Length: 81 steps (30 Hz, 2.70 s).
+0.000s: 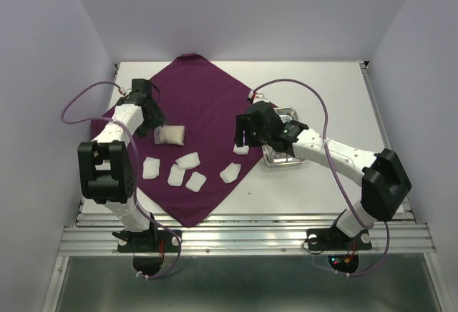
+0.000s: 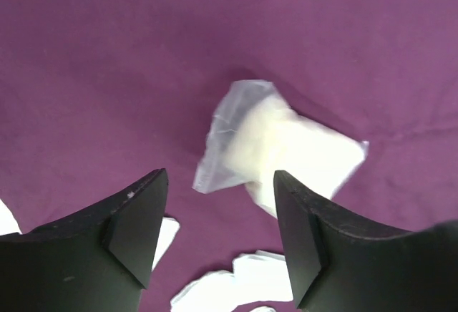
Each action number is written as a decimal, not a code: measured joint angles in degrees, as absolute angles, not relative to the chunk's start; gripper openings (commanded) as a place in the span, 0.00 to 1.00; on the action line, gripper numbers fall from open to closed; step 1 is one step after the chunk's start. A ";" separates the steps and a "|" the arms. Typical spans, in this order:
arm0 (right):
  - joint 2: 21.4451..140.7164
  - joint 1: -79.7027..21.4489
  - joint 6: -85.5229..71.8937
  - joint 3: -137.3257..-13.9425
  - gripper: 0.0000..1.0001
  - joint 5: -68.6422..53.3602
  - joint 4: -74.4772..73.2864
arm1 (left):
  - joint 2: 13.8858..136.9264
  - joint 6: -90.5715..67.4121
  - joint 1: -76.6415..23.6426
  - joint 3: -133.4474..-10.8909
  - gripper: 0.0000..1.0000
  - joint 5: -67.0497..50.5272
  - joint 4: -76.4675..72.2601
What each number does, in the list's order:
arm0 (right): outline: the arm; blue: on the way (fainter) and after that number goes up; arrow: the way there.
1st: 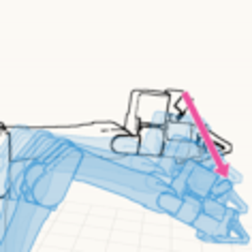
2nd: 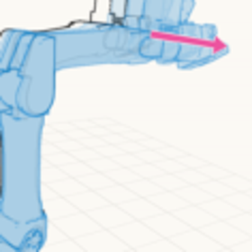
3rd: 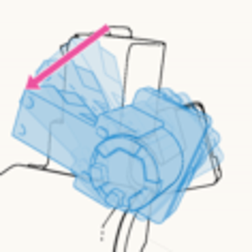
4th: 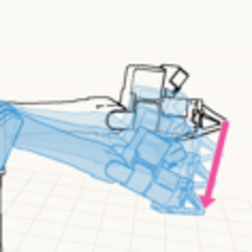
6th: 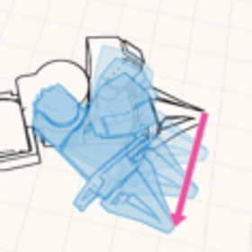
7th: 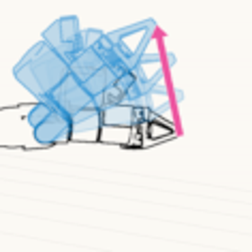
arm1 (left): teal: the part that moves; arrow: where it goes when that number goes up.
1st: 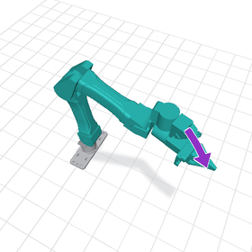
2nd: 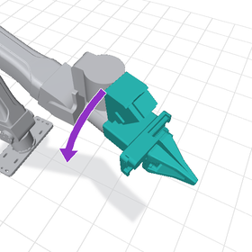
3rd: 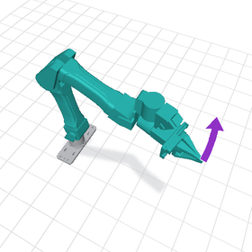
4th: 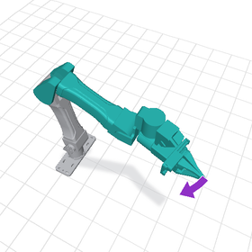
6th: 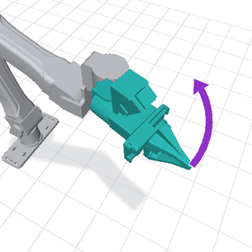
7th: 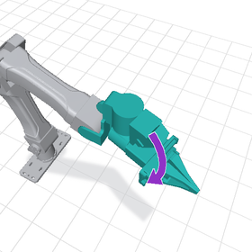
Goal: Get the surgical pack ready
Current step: Pick up the medical item from the surgical kit, then place the medical item in the surgical kit, then pick up the medical item from the surgical kit.
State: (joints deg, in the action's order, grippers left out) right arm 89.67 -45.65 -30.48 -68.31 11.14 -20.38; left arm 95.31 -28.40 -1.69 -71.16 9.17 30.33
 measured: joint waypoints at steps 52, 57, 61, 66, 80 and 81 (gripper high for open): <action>104.38 -51.94 -30.63 -80.55 0.65 14.33 -23.31 | 83.13 -45.15 -14.85 -61.84 0.43 -5.06 21.19; 110.30 -52.47 -29.76 -86.52 0.64 14.76 -24.95 | 76.16 -42.57 -6.85 -64.69 0.39 -3.09 23.88; 115.18 -52.58 -29.21 -90.67 0.59 15.18 -25.21 | 72.31 -40.66 -2.48 -65.58 0.36 -1.61 26.22; 120.53 -52.58 -28.42 -92.99 0.40 15.46 -25.50 | 71.90 -39.31 -2.20 -65.63 0.28 -1.98 28.36; 115.63 -52.58 -22.35 -93.17 0.01 20.25 -26.13 | 70.63 -37.39 -2.17 -65.65 0.17 -4.60 29.93; 114.69 -52.58 -21.32 -93.17 0.01 20.73 -26.06 | 70.37 -37.10 -2.17 -65.63 0.17 -4.82 30.06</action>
State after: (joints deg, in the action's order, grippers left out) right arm 114.69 -52.58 -21.32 -93.17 20.73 -26.06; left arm 70.37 -37.10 -2.17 -65.63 -4.82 30.06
